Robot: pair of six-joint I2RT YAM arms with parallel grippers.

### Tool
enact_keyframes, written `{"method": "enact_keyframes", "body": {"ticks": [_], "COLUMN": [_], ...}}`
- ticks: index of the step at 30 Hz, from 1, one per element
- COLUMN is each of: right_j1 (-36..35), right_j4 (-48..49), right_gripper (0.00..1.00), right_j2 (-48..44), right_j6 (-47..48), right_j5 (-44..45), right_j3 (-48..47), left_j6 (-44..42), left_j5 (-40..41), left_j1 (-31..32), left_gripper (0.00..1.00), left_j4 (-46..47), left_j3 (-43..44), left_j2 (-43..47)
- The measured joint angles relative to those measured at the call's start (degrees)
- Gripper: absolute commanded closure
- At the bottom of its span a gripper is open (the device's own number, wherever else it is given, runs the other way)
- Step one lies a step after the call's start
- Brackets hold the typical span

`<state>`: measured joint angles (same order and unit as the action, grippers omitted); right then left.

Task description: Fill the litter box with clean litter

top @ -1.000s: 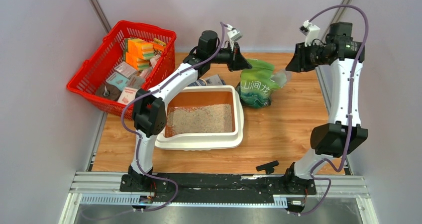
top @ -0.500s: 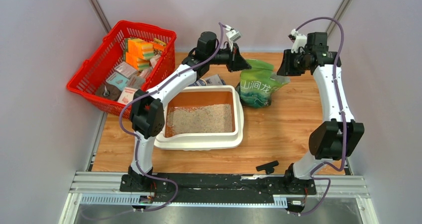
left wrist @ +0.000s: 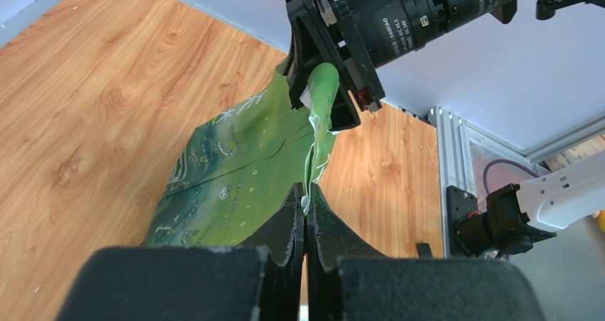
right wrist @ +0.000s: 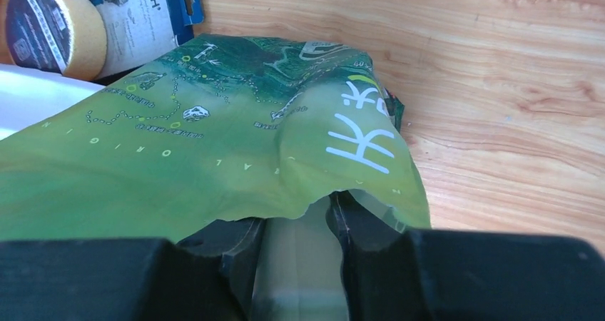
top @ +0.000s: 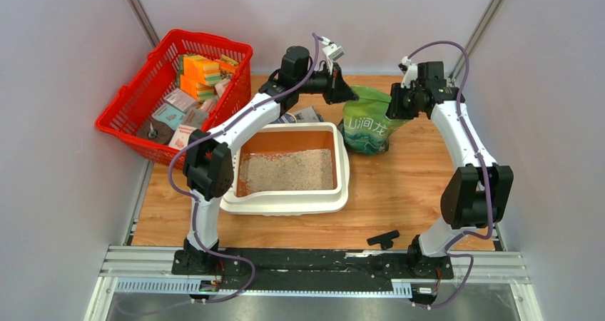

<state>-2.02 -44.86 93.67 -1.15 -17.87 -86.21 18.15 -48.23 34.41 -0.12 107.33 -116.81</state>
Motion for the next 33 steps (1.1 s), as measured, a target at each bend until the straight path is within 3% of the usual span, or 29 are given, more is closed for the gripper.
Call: {"method": "enact_keyframes", "body": {"ticks": [7,19,33], "right_j1": [3.61,10.97,20.94], "right_j4": [3.65,18.10,31.19], "right_gripper": [1.00,1.00,1.00], "right_j2": [1.51,3.65,3.72], "right_j6": [-5.33,-24.59,-42.86], "right_j5": [-9.31,-35.80,-48.22], "right_j3": [2.69,9.84,13.27], "left_j6": [-0.96,-6.47,-13.22], "left_j5": [0.13,1.86,3.06], "left_j1": [0.00,0.74,0.90], "left_gripper": [1.00,1.00,1.00], "left_j4": [-0.85,-4.11,-11.41], "left_j3": [-0.04,-0.04,2.82], "left_j2": [0.17,1.11,1.46]}}
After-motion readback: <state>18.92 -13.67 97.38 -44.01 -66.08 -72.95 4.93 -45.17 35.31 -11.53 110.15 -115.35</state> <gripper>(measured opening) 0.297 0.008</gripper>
